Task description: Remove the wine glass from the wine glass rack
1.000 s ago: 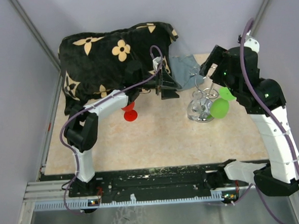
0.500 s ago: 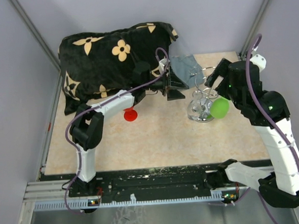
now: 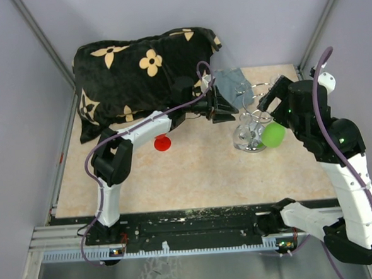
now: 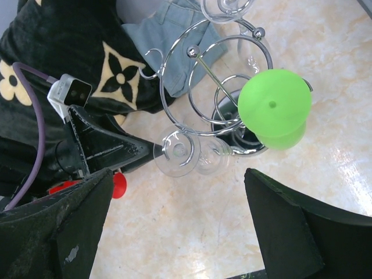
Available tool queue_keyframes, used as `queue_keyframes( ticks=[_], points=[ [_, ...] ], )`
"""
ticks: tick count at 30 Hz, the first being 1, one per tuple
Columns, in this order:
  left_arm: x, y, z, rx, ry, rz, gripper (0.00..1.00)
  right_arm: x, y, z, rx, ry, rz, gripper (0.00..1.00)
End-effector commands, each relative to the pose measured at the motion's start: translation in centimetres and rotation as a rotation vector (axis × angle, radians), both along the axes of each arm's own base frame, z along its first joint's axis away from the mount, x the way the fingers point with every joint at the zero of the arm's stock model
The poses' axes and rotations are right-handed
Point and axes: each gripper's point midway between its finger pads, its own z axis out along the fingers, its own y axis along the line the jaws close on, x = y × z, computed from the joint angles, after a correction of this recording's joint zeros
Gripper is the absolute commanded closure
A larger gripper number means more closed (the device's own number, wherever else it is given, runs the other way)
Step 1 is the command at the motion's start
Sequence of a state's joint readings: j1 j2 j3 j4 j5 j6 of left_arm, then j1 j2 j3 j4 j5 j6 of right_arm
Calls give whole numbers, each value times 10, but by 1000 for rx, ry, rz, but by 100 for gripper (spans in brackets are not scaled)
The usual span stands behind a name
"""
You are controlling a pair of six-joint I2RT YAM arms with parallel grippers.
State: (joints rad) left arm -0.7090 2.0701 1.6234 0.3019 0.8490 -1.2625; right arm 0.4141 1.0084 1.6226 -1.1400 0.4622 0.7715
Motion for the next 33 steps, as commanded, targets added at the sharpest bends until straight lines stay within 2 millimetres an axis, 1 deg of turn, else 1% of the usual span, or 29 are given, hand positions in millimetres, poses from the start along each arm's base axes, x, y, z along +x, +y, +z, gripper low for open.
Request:
queue_keyframes(
  ticks=[1, 3, 18, 21, 26, 31, 33],
  points=[
    [1, -5, 2, 8, -10, 6, 47, 1, -3, 7, 19, -36, -21, 6],
    [1, -5, 1, 11, -10, 7, 51, 2, -2, 7, 19, -36, -19, 6],
    [-5, -11, -2, 26, -13, -1, 59, 3, 1, 6, 24, -35, -3, 5],
    [-6, -13, -1, 30, -16, 3, 59, 2, 1, 5, 26, -36, -3, 5],
    [-7, -13, 1, 36, -21, 7, 63, 2, 2, 4, 31, -35, 1, 5],
    [-8, -12, -1, 45, -17, 14, 73, 1, 3, 3, 35, -35, 6, 5],
    [-9, -12, -1, 48, -15, 14, 76, 0, 2, 1, 33, -31, 6, 5]
  ],
)
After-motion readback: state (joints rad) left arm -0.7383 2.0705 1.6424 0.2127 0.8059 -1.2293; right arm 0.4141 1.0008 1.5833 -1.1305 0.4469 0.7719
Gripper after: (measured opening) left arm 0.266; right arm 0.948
